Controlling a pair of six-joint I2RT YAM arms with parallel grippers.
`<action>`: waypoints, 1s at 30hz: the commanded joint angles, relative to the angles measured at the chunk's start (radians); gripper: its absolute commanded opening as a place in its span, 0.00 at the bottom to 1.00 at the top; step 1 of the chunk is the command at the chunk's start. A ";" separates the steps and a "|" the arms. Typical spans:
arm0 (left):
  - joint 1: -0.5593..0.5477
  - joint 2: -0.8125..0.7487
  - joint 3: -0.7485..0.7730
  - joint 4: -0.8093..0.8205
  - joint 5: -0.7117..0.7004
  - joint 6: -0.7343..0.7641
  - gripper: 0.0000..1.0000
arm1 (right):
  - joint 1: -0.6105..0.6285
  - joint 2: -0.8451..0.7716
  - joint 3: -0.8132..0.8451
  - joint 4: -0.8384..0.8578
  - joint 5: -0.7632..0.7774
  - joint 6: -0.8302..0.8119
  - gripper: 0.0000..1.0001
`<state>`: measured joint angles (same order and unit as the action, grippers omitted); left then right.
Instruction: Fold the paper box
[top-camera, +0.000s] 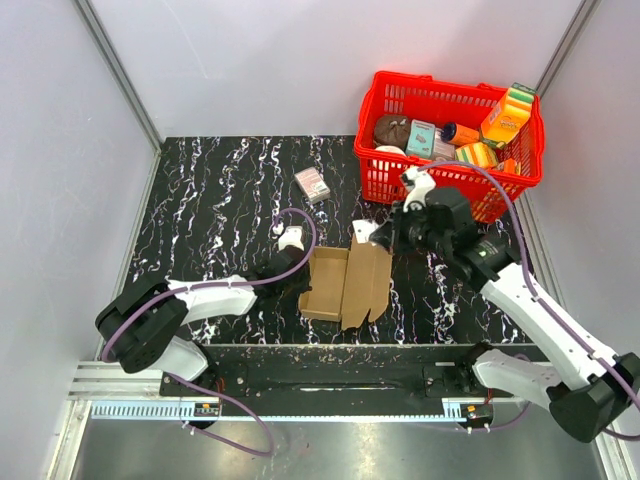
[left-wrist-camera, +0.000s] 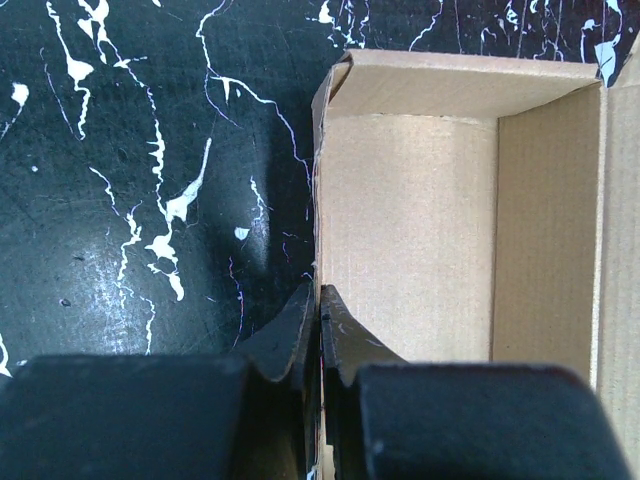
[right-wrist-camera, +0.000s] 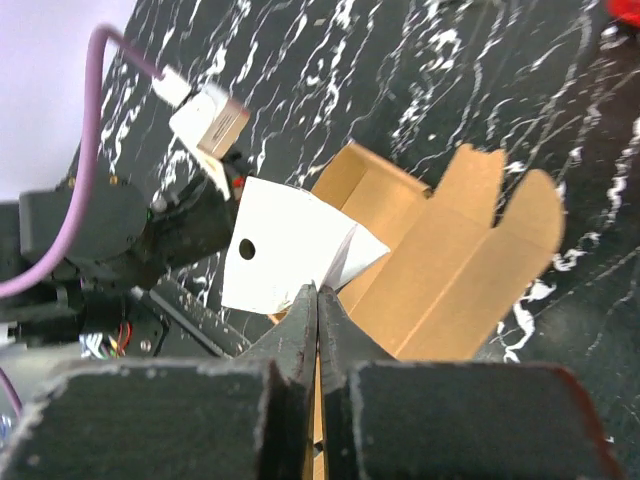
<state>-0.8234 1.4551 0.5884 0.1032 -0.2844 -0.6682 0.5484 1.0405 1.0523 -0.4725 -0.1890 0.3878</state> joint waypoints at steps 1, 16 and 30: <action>0.006 0.022 0.007 -0.054 -0.002 0.016 0.08 | 0.076 0.045 -0.005 0.001 -0.107 -0.073 0.00; 0.006 0.031 0.002 -0.045 0.013 0.005 0.09 | 0.236 0.181 -0.021 0.077 -0.106 -0.083 0.47; 0.004 0.025 0.021 -0.039 0.037 0.010 0.36 | 0.235 -0.151 -0.129 -0.112 0.382 0.127 0.58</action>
<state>-0.8234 1.4830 0.5896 0.0799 -0.2611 -0.6643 0.7788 0.9398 0.9588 -0.4862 0.0242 0.4213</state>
